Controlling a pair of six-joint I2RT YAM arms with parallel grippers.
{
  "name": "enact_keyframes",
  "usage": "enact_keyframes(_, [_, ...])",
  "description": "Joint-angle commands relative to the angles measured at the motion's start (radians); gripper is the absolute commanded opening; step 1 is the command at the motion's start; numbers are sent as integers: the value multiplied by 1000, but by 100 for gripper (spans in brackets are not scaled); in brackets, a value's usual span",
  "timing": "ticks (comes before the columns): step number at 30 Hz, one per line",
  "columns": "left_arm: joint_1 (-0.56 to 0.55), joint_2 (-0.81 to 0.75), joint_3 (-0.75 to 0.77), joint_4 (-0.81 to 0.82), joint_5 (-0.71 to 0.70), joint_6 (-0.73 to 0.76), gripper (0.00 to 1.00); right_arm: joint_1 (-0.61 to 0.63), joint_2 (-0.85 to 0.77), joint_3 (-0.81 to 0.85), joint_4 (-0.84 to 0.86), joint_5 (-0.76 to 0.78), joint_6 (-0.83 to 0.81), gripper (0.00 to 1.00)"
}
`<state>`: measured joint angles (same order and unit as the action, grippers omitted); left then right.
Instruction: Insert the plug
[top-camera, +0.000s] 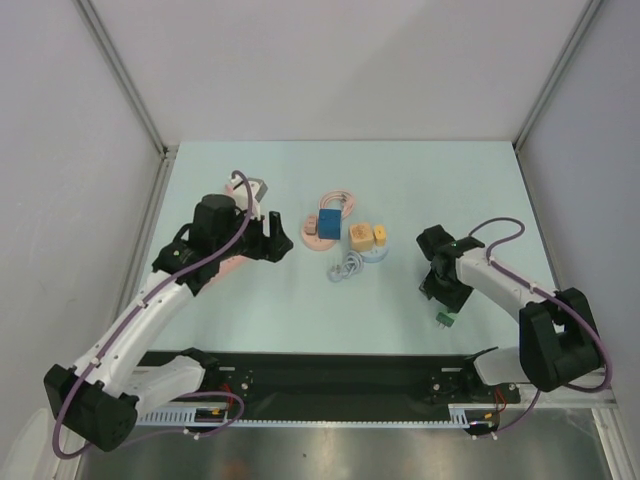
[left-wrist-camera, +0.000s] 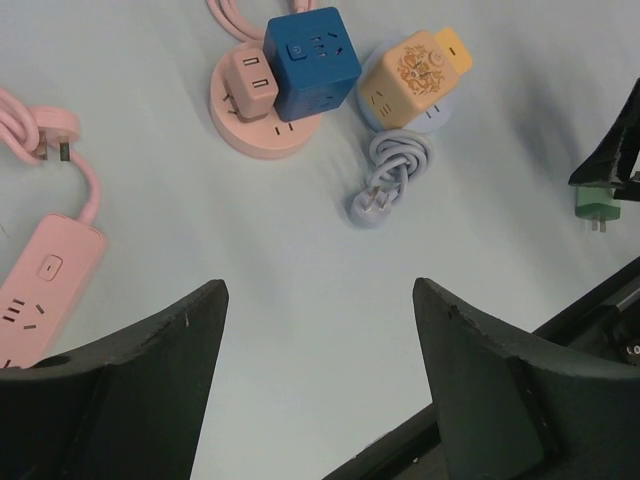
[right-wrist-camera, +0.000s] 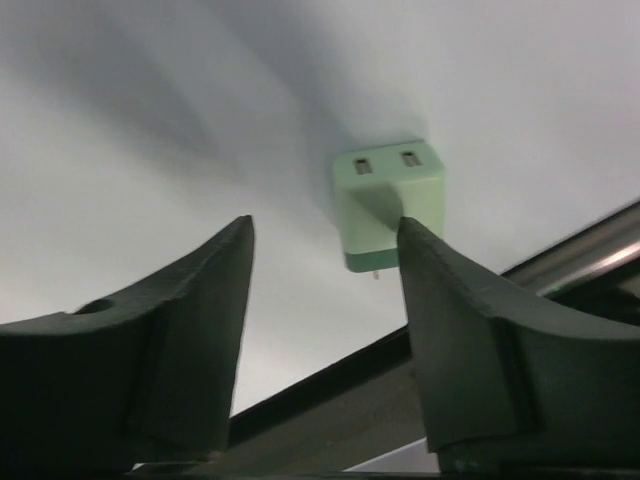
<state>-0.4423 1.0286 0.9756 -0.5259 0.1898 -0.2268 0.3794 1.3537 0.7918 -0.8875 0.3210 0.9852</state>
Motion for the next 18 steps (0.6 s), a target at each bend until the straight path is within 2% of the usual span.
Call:
enact_keyframes(1, [7,-56,-17,50,10,3,81,-4,35,76,-149,154,90,66])
enact_keyframes(7, [10,-39,-41,60,20,3,82,-36,-22,37,-176,159,112,69])
enact_keyframes(13, [11,-24,-19,60,27,9,81,-39,-30,-20,-51,69,72,68])
enact_keyframes(18, [11,-13,-15,64,71,4,81,-46,-27,-104,137,-5,0,66])
